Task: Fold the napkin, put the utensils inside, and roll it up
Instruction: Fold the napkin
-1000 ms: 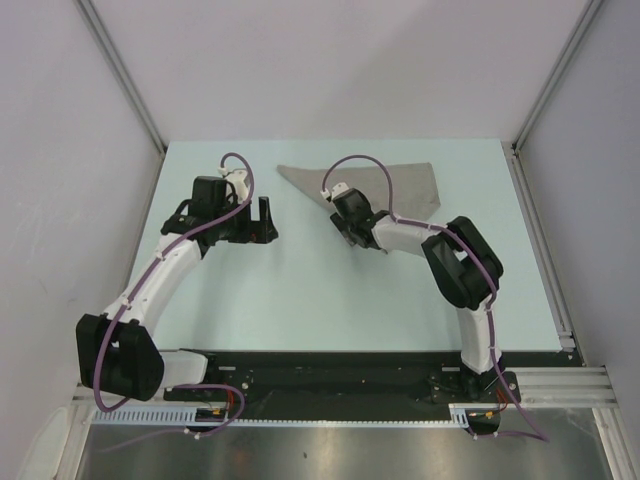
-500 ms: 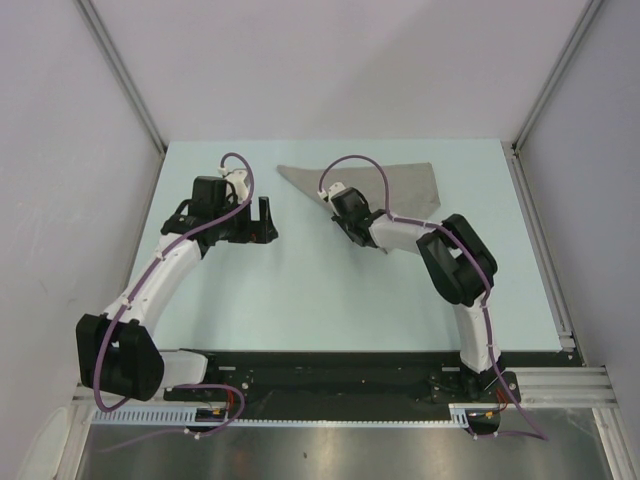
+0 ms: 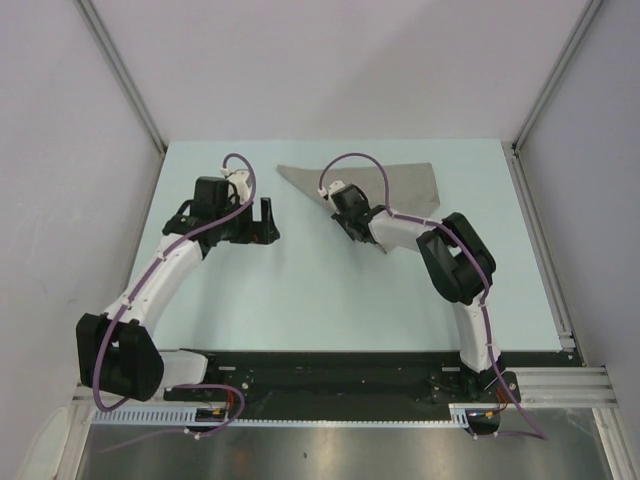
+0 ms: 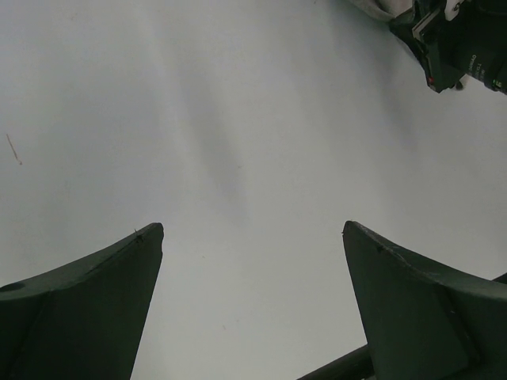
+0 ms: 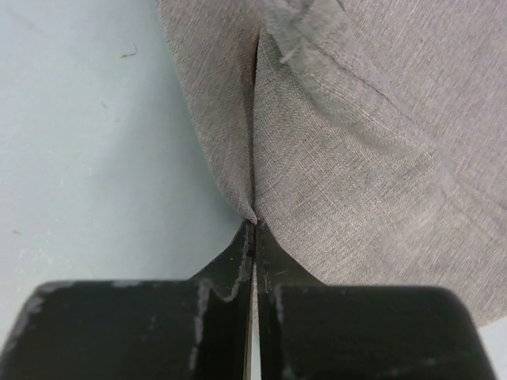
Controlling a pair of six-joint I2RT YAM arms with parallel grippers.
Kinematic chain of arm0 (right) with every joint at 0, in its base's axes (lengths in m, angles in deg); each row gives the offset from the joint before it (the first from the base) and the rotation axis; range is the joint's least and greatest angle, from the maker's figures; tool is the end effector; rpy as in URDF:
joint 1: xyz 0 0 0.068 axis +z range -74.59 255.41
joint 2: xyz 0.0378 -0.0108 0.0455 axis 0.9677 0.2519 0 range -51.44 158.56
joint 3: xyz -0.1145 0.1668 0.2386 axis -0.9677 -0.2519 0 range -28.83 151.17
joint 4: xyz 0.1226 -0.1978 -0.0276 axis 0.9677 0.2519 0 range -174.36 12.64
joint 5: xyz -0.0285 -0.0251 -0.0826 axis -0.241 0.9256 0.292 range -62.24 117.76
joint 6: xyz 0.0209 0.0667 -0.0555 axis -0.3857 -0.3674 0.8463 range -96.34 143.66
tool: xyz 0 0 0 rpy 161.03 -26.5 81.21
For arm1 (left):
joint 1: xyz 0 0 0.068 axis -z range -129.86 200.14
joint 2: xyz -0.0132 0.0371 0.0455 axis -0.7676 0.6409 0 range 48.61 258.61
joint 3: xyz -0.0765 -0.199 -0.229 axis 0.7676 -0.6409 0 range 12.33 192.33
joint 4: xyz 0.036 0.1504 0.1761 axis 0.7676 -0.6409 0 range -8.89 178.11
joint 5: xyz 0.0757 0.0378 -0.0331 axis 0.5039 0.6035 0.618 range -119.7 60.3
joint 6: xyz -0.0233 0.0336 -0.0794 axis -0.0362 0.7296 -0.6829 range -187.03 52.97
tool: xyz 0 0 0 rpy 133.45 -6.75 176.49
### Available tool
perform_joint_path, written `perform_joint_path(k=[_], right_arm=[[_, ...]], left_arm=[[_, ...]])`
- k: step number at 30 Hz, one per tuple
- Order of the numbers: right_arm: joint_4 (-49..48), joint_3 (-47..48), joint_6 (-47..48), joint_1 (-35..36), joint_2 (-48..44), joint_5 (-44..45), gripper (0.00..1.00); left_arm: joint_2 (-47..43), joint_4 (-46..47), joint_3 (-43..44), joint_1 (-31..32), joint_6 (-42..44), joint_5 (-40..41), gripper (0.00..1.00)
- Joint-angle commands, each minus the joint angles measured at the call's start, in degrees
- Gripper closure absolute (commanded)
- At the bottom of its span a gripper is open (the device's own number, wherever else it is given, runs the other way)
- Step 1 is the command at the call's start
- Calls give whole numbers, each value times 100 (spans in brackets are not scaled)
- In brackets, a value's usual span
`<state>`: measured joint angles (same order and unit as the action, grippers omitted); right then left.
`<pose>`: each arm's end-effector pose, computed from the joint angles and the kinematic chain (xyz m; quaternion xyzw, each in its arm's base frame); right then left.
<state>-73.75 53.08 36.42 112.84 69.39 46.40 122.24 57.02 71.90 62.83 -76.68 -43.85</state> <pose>0.3957 0.2708 0.1730 -0.3420 0.8623 -0.0755 0.3659 0.2537 -0.0771 0.3049 0.0714 0.9158 -0.1851 0.3493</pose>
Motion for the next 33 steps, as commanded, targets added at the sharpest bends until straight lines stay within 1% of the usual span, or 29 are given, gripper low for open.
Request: perform_joint_path(k=[1,4,5,7,8,10,11,13,14,15,21,22,25,26,27,28,29,30,31,33], right_arm=[[731,-175,-588,273,-218,-246,100],[898,-473,-896,440,-420,-264,100],[925,-561,-976,493,-568,-264,100],[978,-902,-1212,668,-710,-281,100],[987,-1009,-1249,756,-893,-264,100],[1057,-1342,-1485,923,-1061,-220,100],[1083,-1457,-1643,959,-1201,-202,100],[1145,-1729,-1758,1047,-1343,-220,100],[1162,-1818,-1863,1134,-1413,-246,100],[1232,-1888,-1916,1205,-1562,-281,100],[1286,-2513,-2373,1670,-2142,-439,100],[1259,-2557,-2426,1706,-2300,-483,100],[1119,-2794,-2558,1785,-2607,-729,100],[1023,-2847,-2576,1803,-2687,-790,100],[970,-2934,-2585,1803,-2758,-887,100],[926,-2970,-2585,1803,-2811,-923,98],[890,-2979,-2602,1803,-2898,-940,93],[881,-3005,-2585,1803,-2934,-967,87],[864,-3023,-2568,1803,-2969,-967,71],[846,-3032,-2550,1803,-3074,-958,60]], left_arm=[[-32,235,-95,111,-221,-166,0],[-59,437,-174,120,-476,-412,0],[-94,629,-287,120,-572,-474,0],[-199,849,-481,120,-941,-614,0],[-243,981,-725,120,-1073,-641,0],[-384,1420,-972,120,-1495,-650,0],[-427,1552,-1200,120,-1757,-563,0],[-489,2009,-1421,129,-2004,-396,0],[-498,2158,-1657,129,-2215,-186,0],[-490,2447,-1781,129,-2304,-63,0],[-332,3029,-2353,94,-2664,1140,2],[-323,3282,-2414,67,-2726,1247,2],[-235,3644,-2582,-47,-2893,1598,10],[-139,3715,-2591,-73,-2972,1652,14],[-60,3750,-2582,-117,-3016,1679,16],[28,3786,-2565,-144,-3069,1662,18],[194,3890,-2573,-170,-3165,1661,19],[266,3935,-2591,-231,-3218,1661,20],[336,3996,-2626,-275,-3271,1627,21],[511,4171,-2766,-398,-3420,1556,25]])
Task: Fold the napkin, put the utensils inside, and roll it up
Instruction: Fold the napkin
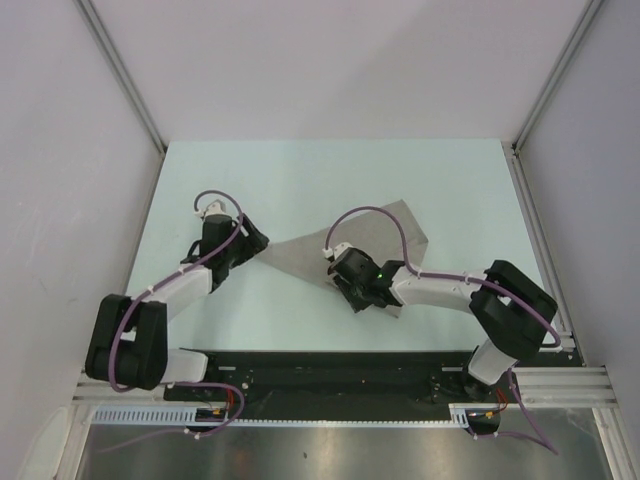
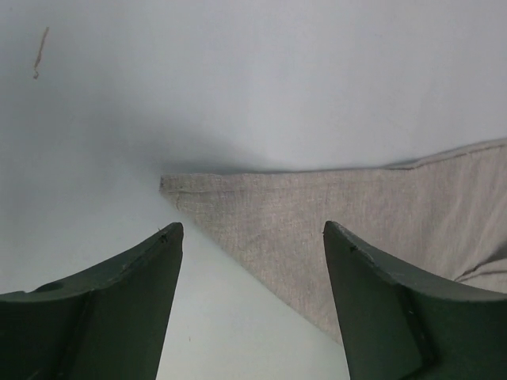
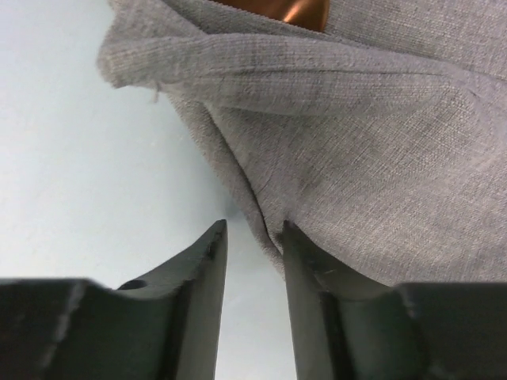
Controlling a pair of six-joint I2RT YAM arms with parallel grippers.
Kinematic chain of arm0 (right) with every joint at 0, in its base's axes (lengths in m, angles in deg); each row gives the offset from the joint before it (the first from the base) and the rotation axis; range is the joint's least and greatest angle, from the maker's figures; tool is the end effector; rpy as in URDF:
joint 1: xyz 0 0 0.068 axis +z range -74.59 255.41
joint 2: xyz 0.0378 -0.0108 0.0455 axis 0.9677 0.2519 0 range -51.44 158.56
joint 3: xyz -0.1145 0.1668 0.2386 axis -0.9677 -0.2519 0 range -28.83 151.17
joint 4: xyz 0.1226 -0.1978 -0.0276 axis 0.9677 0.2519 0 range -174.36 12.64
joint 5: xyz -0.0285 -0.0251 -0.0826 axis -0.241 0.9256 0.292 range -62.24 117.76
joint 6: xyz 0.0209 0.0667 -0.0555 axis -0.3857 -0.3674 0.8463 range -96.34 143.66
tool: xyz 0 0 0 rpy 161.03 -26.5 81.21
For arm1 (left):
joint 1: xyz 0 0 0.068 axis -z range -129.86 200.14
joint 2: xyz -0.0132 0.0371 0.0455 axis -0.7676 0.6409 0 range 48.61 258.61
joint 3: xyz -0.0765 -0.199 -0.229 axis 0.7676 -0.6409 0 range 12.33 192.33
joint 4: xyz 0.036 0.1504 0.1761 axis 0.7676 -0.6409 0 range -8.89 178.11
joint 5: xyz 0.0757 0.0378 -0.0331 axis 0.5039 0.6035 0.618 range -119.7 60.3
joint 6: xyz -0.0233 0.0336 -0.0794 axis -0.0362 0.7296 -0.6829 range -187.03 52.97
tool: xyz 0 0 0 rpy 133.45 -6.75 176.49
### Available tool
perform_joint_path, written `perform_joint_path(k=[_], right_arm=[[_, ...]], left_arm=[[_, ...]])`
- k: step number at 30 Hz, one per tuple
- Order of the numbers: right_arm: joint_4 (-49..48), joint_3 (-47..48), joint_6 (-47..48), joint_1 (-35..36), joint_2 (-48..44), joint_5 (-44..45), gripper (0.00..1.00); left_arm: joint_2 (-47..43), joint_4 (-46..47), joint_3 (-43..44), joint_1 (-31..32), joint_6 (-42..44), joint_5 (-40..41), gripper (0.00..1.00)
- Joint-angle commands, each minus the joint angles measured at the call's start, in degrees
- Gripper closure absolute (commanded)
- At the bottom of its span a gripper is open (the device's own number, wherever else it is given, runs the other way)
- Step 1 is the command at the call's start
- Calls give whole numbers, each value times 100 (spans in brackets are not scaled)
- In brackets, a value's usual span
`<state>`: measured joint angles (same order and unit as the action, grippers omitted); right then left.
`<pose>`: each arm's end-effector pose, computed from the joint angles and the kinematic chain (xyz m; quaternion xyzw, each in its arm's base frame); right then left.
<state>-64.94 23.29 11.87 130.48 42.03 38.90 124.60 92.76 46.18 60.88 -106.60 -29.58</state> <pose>0.1926 0.2488 0.1879 -0.3324 0.9042 0.0600 0.2613 0.2635 -0.0499 0.2158 -0.2236 0.8685 -0.1872 0.4008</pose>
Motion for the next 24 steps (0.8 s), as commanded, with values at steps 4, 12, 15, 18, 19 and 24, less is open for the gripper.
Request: perform_joint_path(k=[4,12,15,18,19,24], right_arm=[[-96,-61,-34,13,-496,-243,50],[-202,-79,45,-75,-646,-366,46],[-211,-96,28,-66,-716,-358,46],[-254,-149,1,-84,-795,-375,46],[-272,-158,-16,-101,-804,-401,46],[-404,-176,-34,-180,-813,-393,45]], left_arm=[[443,775,-326,-266,-613,-152,27],[706,933,-335,-274,-613,-30,29],[952,994,-265,-310,-613,111,34],[1102,1047,-221,-345,-622,76,40],[1137,1065,-203,-345,-622,58,42],[1190,1152,-194,-345,-596,32,60]])
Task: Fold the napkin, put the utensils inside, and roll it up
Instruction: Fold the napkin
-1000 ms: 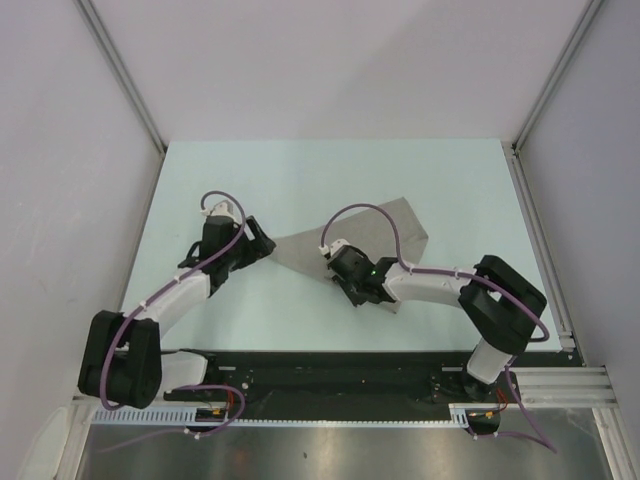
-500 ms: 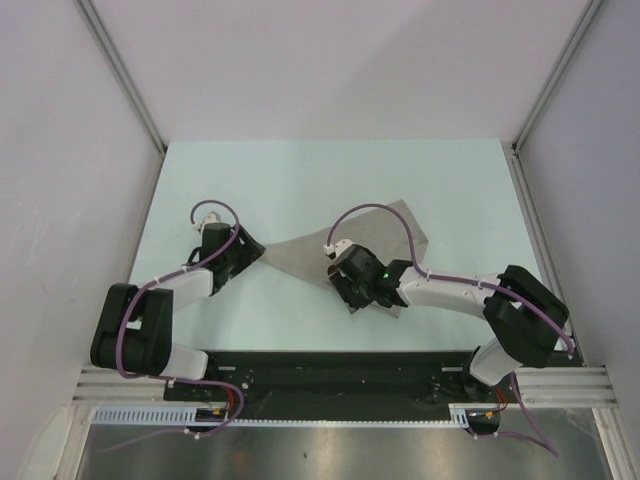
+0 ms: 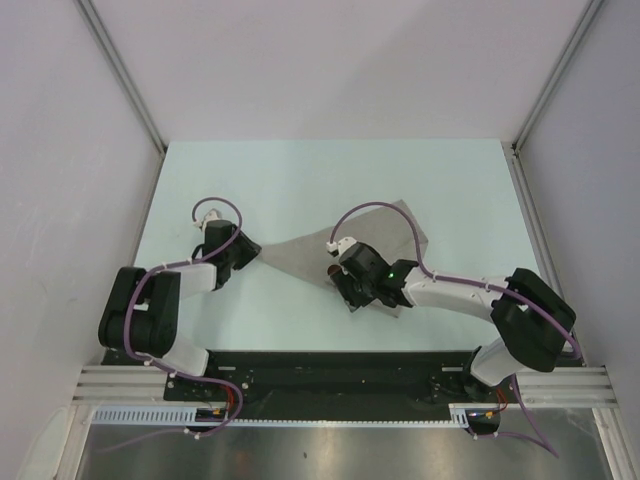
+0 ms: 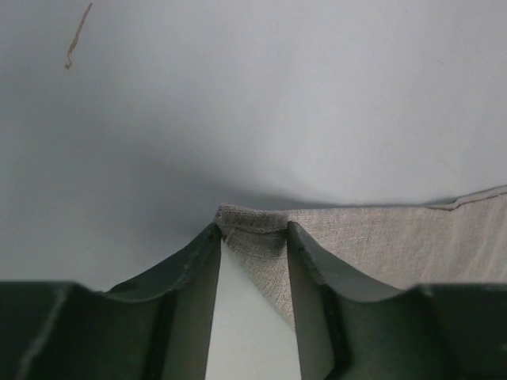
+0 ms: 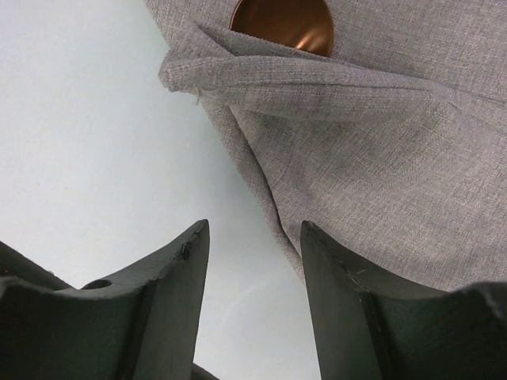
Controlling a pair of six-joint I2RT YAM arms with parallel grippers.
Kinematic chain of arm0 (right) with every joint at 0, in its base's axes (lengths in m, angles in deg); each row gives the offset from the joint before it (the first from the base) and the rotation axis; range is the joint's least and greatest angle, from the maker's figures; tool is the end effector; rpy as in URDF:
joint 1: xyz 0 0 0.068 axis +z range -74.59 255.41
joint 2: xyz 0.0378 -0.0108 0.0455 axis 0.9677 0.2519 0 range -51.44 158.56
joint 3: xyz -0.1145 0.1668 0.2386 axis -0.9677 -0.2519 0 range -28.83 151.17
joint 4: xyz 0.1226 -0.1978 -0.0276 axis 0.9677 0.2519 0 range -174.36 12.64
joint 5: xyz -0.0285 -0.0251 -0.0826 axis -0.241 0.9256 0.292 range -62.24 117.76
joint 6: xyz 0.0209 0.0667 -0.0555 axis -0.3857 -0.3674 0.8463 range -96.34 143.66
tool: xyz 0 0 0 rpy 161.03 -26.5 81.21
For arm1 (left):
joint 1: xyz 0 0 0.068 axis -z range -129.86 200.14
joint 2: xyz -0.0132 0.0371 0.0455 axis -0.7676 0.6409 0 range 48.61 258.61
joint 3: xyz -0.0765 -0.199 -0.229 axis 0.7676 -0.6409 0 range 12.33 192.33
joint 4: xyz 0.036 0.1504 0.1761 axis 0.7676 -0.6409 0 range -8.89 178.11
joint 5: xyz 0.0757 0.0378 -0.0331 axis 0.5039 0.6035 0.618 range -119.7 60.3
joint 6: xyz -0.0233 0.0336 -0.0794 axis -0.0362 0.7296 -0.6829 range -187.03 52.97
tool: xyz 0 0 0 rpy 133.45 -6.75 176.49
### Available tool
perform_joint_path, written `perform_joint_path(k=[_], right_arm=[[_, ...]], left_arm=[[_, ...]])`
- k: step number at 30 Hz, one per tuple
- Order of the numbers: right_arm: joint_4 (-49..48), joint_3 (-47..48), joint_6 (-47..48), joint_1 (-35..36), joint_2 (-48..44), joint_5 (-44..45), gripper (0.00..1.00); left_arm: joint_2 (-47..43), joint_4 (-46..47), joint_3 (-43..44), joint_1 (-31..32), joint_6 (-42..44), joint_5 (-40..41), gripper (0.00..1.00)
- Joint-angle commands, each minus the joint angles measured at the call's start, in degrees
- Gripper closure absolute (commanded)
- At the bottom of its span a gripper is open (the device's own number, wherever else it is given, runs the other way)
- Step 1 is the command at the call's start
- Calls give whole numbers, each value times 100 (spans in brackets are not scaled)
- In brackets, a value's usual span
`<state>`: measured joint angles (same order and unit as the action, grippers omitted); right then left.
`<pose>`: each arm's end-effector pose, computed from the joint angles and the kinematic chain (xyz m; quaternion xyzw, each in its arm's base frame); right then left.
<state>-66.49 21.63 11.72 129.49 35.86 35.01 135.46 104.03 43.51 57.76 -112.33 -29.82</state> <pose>0.1857 0.2391 0.2121 -0.3240 0.8944 0.1143 0.2865 0.2899 -0.0390 0.1756 -0.2919 0.8570 -0.1901 0.3797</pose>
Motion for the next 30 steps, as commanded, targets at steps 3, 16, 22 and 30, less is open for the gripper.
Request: perform_joint_path(k=[3,16,22,30], right_arm=[[-319,104,-45,-179,-179,5,45],[-705,904,149,-258,848,-84,50],[-723,1326,79,-355,1235,356,51],[-732,1713,192,-372,1341,347,50]], left_arm=[[95,95,64,-32,56,56,77],[34,34,204,-41,258,-137,89],[-10,34,204,-41,285,-137,95],[-63,122,248,-41,478,-287,98]])
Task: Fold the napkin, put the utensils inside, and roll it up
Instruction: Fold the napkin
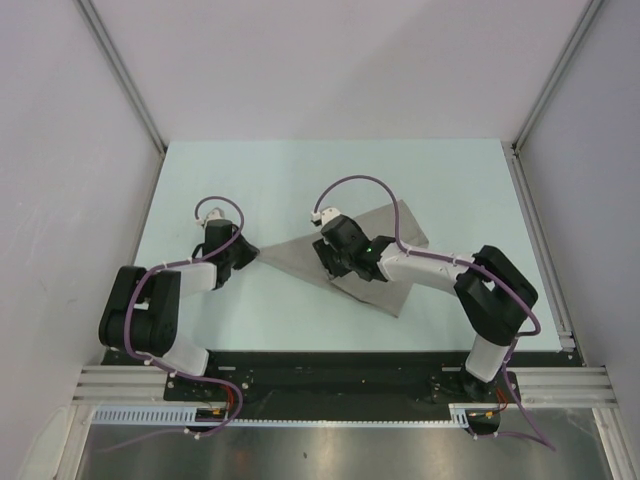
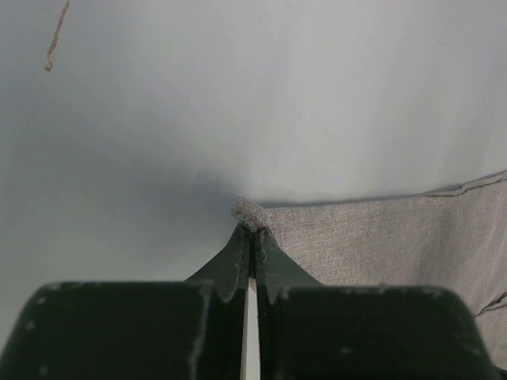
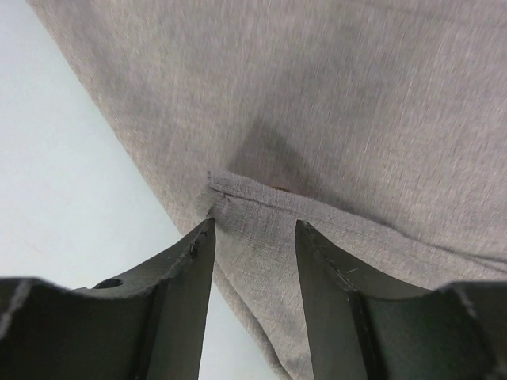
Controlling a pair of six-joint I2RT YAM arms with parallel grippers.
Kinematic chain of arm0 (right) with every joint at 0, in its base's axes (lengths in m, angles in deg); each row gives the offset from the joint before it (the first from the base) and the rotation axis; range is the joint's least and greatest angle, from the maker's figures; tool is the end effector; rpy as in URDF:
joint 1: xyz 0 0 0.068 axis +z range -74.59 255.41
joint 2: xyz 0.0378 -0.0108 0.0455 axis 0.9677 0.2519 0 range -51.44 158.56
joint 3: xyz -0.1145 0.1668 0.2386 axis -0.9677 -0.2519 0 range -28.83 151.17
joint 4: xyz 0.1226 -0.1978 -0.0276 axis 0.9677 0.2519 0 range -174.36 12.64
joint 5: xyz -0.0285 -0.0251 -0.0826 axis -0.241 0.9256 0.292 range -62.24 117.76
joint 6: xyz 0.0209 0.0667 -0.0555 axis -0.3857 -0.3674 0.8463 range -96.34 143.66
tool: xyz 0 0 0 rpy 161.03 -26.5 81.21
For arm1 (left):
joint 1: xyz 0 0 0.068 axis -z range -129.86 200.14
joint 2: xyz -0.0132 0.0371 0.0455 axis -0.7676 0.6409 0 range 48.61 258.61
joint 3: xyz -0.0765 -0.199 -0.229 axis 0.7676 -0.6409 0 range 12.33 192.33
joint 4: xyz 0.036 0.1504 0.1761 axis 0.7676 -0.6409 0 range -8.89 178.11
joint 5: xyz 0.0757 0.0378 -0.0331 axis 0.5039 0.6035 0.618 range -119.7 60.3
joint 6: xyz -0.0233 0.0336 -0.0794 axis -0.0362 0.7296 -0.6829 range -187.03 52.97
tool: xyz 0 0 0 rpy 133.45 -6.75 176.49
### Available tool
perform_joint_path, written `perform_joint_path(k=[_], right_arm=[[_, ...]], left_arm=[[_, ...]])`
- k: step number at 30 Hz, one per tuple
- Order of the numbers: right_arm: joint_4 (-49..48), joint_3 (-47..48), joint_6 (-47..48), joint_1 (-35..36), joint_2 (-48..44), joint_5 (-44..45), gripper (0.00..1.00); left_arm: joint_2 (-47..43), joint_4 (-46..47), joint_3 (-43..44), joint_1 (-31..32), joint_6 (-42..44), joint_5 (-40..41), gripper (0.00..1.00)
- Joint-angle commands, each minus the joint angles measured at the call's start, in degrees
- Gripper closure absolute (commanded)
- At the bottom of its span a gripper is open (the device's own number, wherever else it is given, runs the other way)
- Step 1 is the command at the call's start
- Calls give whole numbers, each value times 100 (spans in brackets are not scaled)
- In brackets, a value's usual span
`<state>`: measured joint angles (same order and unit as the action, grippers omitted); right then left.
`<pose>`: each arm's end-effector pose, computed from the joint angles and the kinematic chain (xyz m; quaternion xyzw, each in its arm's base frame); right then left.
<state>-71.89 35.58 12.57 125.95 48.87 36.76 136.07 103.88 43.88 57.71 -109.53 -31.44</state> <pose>0.2549 0.2900 0.2217 -0.2883 0.8866 0.1185 0.3418 0.2916 -0.0412 0.1743 -0.2659 0.8669 -0.1909 0.3760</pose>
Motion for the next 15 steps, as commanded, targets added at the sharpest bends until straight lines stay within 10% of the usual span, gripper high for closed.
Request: perform_joint_path(k=[1,15], right_arm=[[-192,362,125,-36,58,164,50],[-297,-111,-235,-764,-1292,-389,43]], left_arm=[[-150,137,220,-37,216,-134,98],[-809,813,378,568,646,-468,100]])
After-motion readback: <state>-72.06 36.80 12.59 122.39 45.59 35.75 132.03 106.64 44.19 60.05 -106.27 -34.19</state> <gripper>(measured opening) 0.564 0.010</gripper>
